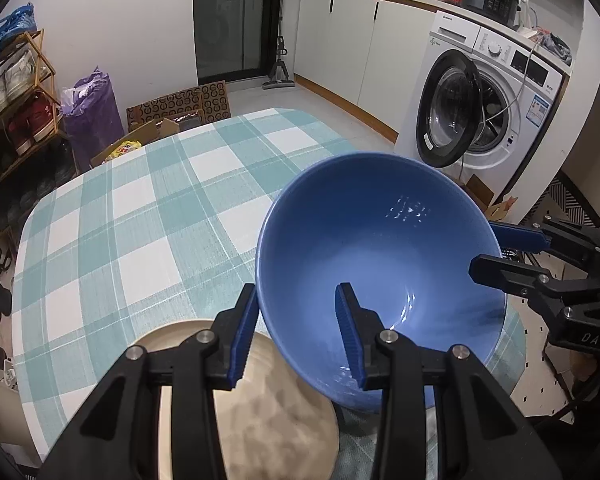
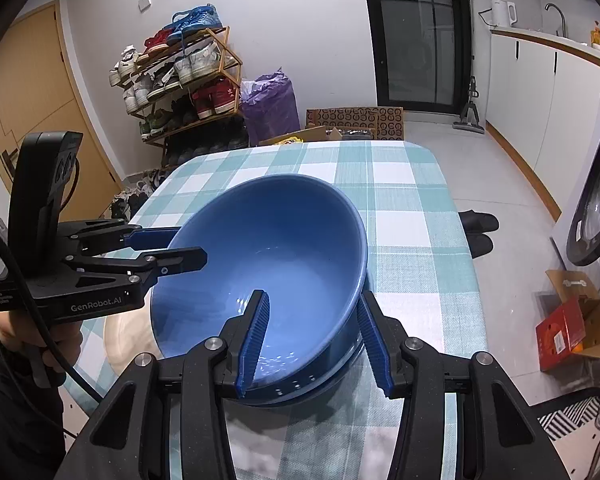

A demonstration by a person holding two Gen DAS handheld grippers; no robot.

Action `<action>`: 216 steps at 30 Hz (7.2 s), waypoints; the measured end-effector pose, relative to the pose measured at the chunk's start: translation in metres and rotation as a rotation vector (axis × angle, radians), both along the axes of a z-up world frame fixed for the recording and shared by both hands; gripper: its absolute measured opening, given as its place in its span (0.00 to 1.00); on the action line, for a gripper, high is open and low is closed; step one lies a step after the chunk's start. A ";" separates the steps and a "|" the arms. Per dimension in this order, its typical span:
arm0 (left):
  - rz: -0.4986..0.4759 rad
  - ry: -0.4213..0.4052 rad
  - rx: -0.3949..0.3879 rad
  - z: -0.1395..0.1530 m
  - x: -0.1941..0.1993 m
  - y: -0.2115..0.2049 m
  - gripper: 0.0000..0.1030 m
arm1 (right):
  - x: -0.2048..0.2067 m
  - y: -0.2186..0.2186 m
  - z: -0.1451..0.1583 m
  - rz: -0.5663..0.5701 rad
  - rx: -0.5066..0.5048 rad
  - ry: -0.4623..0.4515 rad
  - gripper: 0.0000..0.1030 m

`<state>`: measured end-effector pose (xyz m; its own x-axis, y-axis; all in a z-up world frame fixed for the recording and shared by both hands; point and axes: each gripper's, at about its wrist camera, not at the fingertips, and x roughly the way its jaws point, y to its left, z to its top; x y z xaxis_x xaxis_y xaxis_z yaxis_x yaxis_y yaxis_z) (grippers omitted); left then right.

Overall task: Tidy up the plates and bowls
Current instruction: 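Set the blue bowl into the bowl stack and open both grippers, then move both grippers to opposite points of the bowl stack rim and close, then lift the nested blue bowls off the table with both grippers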

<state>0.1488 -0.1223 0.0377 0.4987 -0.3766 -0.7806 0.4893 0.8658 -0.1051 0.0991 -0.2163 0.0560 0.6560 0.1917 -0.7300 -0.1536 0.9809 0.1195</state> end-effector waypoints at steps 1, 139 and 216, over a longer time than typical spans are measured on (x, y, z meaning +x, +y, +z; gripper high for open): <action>-0.001 0.001 0.001 -0.001 0.000 0.000 0.37 | 0.000 0.000 -0.001 0.001 0.001 0.003 0.46; -0.047 0.218 -0.194 -0.050 0.003 -0.001 0.66 | 0.011 -0.018 -0.073 0.010 0.213 0.058 0.70; 0.001 0.036 -0.223 0.025 -0.023 0.029 0.52 | -0.021 0.003 0.000 -0.023 0.167 -0.048 0.65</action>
<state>0.1258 -0.0936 0.0627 0.4724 -0.5410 -0.6958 0.4805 0.8199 -0.3112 0.0778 -0.2133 0.0557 0.6954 0.2916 -0.6568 -0.1404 0.9515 0.2737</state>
